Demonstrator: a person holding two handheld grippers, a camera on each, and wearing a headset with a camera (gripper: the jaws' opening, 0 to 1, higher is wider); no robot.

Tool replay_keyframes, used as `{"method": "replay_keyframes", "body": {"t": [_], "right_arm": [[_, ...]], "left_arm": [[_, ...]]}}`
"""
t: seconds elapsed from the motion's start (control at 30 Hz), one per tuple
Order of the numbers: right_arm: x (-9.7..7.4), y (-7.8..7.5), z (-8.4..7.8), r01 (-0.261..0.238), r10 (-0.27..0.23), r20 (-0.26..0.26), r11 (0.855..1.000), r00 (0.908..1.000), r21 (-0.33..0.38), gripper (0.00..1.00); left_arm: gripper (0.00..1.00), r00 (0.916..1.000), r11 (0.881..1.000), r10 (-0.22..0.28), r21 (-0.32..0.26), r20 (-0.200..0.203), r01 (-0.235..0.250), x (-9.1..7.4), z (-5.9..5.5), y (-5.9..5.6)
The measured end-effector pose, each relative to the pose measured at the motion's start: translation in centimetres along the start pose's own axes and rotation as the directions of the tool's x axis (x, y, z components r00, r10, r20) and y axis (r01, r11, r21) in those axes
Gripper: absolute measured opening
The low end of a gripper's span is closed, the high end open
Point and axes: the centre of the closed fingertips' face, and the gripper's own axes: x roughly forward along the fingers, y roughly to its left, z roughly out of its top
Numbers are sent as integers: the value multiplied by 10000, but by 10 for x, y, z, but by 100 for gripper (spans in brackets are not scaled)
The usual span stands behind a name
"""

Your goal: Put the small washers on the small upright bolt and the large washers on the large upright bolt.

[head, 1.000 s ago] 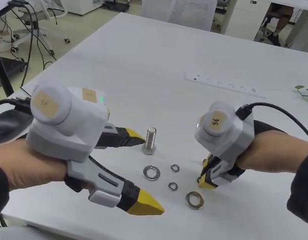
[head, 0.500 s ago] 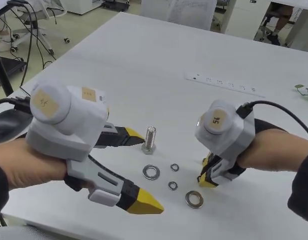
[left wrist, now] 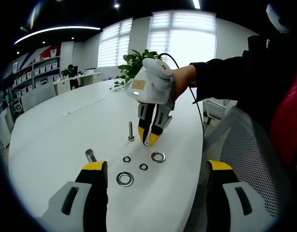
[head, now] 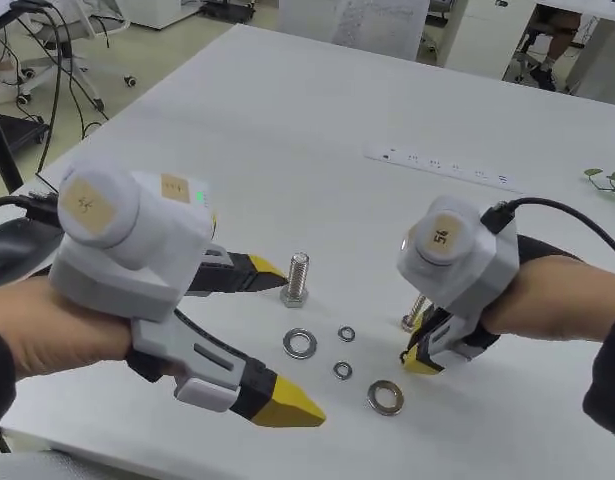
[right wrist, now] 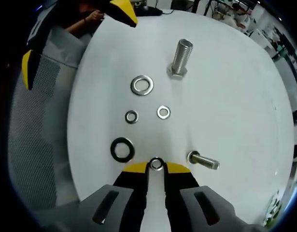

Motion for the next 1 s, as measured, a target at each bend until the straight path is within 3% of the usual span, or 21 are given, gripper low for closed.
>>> {"method": "replay_keyframes", "body": {"t": [0.8, 1.0], "right_arm": [[-37, -6, -20, 424, -426, 56, 9982, 9991, 413, 13], [-54, -15, -20, 788, -796, 138, 9958, 9967, 463, 13]], "left_arm": [[83, 10000, 10000, -33, 13, -47, 33, 0, -2, -1], [83, 10000, 10000, -52, 6, -66, 52, 0, -2, -2]]}}
